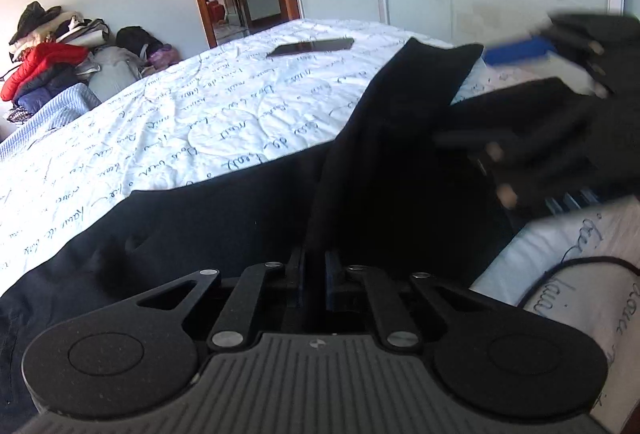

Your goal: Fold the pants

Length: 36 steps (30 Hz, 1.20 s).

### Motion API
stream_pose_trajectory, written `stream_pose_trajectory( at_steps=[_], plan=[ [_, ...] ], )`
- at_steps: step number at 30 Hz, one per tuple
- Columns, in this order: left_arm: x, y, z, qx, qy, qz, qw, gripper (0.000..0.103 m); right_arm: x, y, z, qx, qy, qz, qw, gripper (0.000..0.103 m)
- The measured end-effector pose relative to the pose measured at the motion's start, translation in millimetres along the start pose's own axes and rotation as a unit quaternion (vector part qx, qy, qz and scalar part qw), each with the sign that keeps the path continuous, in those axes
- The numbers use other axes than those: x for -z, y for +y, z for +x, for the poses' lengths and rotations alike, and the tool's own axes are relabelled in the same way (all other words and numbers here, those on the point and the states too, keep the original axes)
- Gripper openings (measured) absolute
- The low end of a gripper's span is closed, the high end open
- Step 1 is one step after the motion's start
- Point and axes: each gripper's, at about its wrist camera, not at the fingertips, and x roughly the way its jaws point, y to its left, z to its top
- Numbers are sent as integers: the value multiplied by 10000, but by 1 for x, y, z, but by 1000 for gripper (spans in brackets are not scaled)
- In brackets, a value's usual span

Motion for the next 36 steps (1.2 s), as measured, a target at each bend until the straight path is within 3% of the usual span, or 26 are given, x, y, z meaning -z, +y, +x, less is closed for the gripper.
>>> stream_pose_trajectory(
  at_steps=[1,3,4,6,7,13,18,19,20,22,28,31,36],
  plan=[
    [0,0,-1,10,-34,-11,10000,8,-3,-9,5,178,-123,-325,9992,90],
    [-1,0,-2,24,-67,-50,10000,8,-8,-24,15,177,-353,-1070,9935,70],
    [-2,0,-1,19,-59,-76,10000,8,-11,-26,22,151,-326,-1387,9897,67],
    [-2,1,2,-9,-42,-125,9999,8,-16,-28,46,137,-156,-2037,9788,41],
    [-2,1,3,-18,-35,-151,9999,8,-16,-26,55,107,-49,-2318,9727,37],
    [-1,0,-4,63,-174,-130,9997,8,-9,-10,81,-493,79,-3629,9305,33],
    [3,-3,-10,119,-326,32,9994,6,-6,3,90,-942,162,-4530,8864,32],
    [4,-4,-11,128,-352,47,9993,6,-6,5,90,-998,245,-4602,8818,27],
    [5,-4,-12,121,-368,63,9992,6,-7,6,92,-1054,374,-4616,8800,2],
    [6,-3,-15,129,-357,35,9993,6,-5,5,84,-1067,485,-4544,8831,2],
    [9,11,-25,588,-254,-227,9977,5,7,-11,25,-687,365,-3786,9223,2],
    [13,13,-32,835,-195,-230,9961,4,21,-12,-13,-597,389,-3456,9357,2],
    [22,7,-34,1074,0,-42,9942,4,54,1,-53,-817,795,-3158,9419,2]
  ],
)
